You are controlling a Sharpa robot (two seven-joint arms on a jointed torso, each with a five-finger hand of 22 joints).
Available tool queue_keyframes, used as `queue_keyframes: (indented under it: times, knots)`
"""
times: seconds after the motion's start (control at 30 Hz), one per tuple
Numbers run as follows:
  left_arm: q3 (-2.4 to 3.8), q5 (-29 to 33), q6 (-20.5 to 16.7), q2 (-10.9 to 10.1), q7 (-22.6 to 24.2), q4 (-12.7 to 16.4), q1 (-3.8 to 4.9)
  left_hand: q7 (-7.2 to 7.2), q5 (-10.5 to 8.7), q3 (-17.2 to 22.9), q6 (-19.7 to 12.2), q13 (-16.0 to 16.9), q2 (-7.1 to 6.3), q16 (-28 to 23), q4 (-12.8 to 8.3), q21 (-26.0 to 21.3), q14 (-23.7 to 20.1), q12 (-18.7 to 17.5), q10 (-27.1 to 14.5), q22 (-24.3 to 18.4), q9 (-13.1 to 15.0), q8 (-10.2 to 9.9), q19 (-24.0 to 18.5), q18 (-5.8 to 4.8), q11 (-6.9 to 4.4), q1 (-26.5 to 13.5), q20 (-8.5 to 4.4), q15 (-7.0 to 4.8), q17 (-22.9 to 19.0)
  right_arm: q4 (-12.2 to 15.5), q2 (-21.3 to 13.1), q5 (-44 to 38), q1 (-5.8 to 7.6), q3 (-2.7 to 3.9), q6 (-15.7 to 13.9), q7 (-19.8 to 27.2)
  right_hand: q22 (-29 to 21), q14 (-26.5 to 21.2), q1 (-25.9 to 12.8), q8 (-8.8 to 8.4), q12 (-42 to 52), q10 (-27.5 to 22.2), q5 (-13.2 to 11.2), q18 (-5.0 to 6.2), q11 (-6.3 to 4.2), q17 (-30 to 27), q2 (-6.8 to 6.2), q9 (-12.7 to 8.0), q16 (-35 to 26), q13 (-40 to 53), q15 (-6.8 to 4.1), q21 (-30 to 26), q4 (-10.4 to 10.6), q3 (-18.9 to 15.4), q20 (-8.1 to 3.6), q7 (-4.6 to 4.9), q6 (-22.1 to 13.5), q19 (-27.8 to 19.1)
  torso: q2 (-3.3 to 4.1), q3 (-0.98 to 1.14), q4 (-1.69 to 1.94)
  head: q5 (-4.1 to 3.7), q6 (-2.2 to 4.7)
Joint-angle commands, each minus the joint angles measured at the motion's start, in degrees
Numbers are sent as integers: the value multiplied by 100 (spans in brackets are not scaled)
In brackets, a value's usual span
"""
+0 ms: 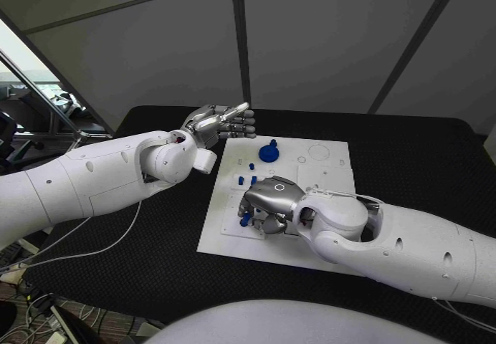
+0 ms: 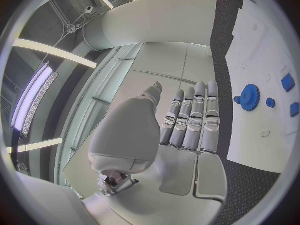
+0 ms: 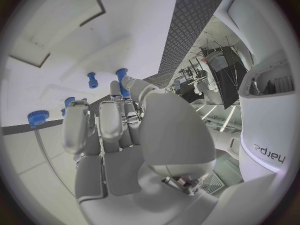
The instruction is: Assemble the parts on the task board
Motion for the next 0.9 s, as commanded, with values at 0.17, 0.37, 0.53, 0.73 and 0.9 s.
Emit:
queue_keyframes:
  times: [0.17,0.37,0.53,0.73,0.9]
  knots:
    - [5,-37,78,-7,4,11,11,20,-8,-33,-15,1,53,-23,-11,-14,16,17,-22,-5,-2,14,13,-72,2,23,4,5,5,-24,57,-94,0,-83,207,14,459,159,-148,-57,-186,-84,45,-92,48,-30,-64,-33,26,-29,18,-41,35,-12,27,47,-95,-47,-2,-1,0,9,-2]
    - [5,-38,79,-11,-3,12,11,20,-8,-33,-15,1,53,-23,-11,-14,16,17,-22,-5,-2,14,13,-72,2,23,4,5,5,-67,77,-42,0,-112,105,40,227,100,-399,-270,-463,-505,40,-15,160,-189,-267,-76,-61,-58,124,-337,140,-160,118,116,-708,-281,-3,2,-3,15,-8]
    - [5,-38,68,-15,-15,15,12,23,-9,-57,-27,0,62,-33,-7,-15,9,17,-35,-23,-3,10,8,-73,6,24,7,9,6,-73,75,7,-1,-120,-262,-9,26,7,-470,-275,-514,-885,-17,49,193,-465,-315,-82,-244,-46,141,-598,190,-424,150,21,-1677,-470,0,4,-2,16,-8]
    - [5,-51,77,-25,-11,24,11,24,-9,-60,-29,0,65,-35,-7,-15,8,17,-37,-25,-4,10,7,-73,7,25,8,9,6,9,17,80,-12,-122,-674,-100,-345,-205,-370,-290,-362,-1382,-12,156,267,-1059,-239,-97,-657,-24,203,-1081,202,-790,208,-46,-2365,-799,-3,0,0,-2,5]
    - [5,-54,82,-38,-12,23,11,25,-7,-64,-32,0,72,-38,-8,-15,6,17,-41,-31,-4,9,6,-74,8,30,8,10,7,298,-252,136,-26,-121,-1218,-129,-333,-188,-321,-257,-143,-1420,32,150,249,-1102,-199,-68,-652,6,192,-1072,237,-953,205,7,-2154,-759,-11,5,-6,-33,11]
